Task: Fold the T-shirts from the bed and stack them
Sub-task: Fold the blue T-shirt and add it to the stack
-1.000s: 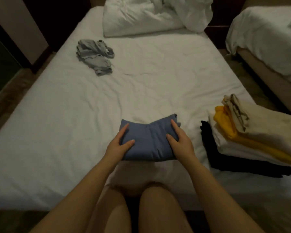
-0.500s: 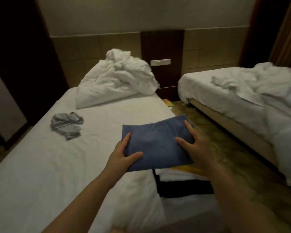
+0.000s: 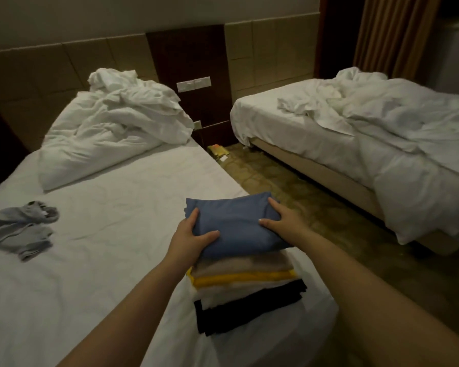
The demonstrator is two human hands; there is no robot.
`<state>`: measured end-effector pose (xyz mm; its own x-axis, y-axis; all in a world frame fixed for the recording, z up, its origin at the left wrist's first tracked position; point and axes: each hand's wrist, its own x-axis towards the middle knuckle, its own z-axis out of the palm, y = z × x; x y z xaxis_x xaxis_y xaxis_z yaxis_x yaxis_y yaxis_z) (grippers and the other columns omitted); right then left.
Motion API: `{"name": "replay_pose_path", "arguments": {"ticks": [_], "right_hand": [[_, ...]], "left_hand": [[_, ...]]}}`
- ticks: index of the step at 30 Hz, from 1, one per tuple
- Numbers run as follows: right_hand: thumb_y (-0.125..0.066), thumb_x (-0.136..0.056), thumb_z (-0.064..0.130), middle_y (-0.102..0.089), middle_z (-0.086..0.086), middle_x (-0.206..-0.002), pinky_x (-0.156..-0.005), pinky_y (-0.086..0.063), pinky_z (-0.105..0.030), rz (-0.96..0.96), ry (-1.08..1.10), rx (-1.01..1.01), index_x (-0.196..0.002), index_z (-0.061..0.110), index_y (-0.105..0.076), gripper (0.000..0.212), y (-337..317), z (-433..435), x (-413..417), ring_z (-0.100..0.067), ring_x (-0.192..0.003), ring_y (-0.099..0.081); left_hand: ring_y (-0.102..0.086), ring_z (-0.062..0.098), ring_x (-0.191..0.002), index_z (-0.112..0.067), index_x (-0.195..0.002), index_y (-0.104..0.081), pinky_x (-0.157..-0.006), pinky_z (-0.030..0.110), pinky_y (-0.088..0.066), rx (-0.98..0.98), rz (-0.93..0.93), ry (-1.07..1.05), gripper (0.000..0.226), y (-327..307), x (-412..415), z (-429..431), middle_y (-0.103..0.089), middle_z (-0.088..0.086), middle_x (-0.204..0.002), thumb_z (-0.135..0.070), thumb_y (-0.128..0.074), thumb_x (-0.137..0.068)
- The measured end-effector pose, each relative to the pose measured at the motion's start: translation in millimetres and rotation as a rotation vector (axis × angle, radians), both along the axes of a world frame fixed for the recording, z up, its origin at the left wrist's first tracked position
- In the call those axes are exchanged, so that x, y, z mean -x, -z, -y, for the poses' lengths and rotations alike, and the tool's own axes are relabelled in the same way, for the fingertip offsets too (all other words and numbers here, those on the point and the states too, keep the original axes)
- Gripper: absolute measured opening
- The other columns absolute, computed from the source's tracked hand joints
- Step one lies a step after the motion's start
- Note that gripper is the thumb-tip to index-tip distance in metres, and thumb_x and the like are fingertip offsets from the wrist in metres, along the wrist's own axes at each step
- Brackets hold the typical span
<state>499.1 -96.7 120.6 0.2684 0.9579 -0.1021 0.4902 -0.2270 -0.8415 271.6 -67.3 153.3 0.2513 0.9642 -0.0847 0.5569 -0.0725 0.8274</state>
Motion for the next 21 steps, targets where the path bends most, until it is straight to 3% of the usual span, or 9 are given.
{"name": "replay_pose_path", "arguments": {"ticks": [4, 8, 12, 17, 21], "right_hand": [[-0.062, -0.087, 0.039, -0.023, -0.008, -0.154, -0.109, -0.029, -0.036, -0.032, -0.026, 0.161, -0.148, 0.027, -0.023, 0.074, 48, -16, 3, -0.029, -0.138, -0.028], [-0.058, -0.088, 0.044, -0.027, -0.003, -0.153, -0.107, -0.031, -0.035, -0.014, -0.016, 0.151, -0.147, 0.033, -0.024, 0.07, 78, -18, 13, -0.027, -0.136, -0.032], [-0.047, -0.09, 0.052, -0.022, -0.004, -0.154, -0.109, -0.032, -0.041, 0.134, -0.078, 0.162, -0.148, 0.035, -0.015, 0.068, 82, -14, 19, -0.027, -0.138, -0.029], [-0.038, -0.088, 0.061, -0.028, -0.009, -0.15, -0.107, -0.032, -0.048, 0.395, -0.049, 0.185, -0.146, 0.035, -0.021, 0.065, 62, -4, 18, -0.033, -0.132, -0.032], [-0.036, -0.092, 0.057, -0.018, -0.006, -0.155, -0.11, -0.025, -0.045, 0.573, 0.006, 0.129, -0.146, 0.032, -0.025, 0.06, 32, 11, 31, -0.032, -0.137, -0.021]], "left_hand": [[-0.039, 0.028, -0.13, -0.023, -0.148, -0.018, -0.102, 0.036, -0.037, 0.089, -0.062, -0.023, 0.081, 34, 8, -14, -0.033, 0.008, -0.148, -0.039, -0.065, -0.084], [-0.036, 0.029, -0.133, -0.021, -0.149, -0.015, -0.105, 0.036, -0.035, 0.117, -0.11, -0.033, 0.082, 64, 20, -8, -0.029, 0.008, -0.15, -0.044, -0.061, -0.085], [-0.033, 0.031, -0.134, -0.026, -0.149, -0.01, -0.11, 0.045, -0.033, 0.142, -0.155, 0.011, 0.099, 72, 26, 2, -0.025, 0.009, -0.152, -0.072, -0.049, -0.07], [-0.024, 0.034, -0.138, -0.025, -0.15, -0.006, -0.113, 0.046, -0.024, 0.077, -0.295, 0.031, 0.082, 57, 21, 3, -0.015, 0.01, -0.155, -0.06, -0.046, -0.087], [-0.026, 0.031, -0.138, -0.027, -0.149, -0.01, -0.113, 0.044, -0.027, 0.04, -0.253, 0.017, 0.074, 33, 24, 12, -0.018, 0.01, -0.154, -0.054, -0.044, -0.09]]}}
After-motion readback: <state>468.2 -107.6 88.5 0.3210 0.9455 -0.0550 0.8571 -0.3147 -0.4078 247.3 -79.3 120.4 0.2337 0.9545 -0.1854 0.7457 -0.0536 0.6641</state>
